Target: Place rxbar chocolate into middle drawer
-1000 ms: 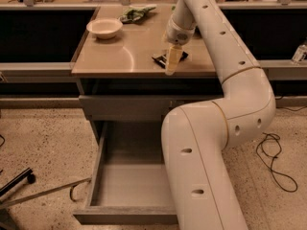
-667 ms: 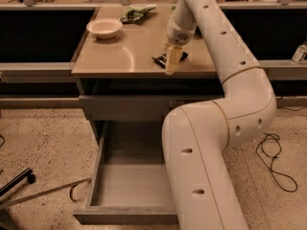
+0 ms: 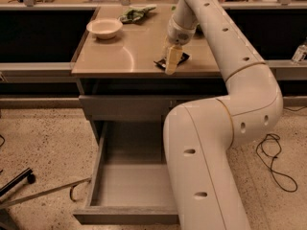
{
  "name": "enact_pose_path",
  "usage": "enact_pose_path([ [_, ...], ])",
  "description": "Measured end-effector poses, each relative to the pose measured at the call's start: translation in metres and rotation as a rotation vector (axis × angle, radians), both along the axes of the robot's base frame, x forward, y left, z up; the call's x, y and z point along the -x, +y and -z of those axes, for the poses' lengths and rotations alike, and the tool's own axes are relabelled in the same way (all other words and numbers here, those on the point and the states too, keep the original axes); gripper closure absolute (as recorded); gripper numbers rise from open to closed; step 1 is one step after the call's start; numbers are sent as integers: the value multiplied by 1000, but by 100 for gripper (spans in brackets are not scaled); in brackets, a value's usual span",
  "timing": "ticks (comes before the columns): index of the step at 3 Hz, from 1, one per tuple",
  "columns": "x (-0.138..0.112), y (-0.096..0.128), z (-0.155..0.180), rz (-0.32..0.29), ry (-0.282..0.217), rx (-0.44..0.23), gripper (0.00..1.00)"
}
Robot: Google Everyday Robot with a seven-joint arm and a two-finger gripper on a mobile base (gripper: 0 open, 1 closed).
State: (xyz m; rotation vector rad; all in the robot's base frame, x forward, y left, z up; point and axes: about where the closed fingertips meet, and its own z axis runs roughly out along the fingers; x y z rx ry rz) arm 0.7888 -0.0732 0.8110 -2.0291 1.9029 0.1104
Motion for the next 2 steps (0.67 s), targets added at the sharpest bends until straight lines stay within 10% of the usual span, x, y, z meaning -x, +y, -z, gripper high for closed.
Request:
enact_pose_path([
  [2, 2, 1, 0, 2, 9, -1, 100],
])
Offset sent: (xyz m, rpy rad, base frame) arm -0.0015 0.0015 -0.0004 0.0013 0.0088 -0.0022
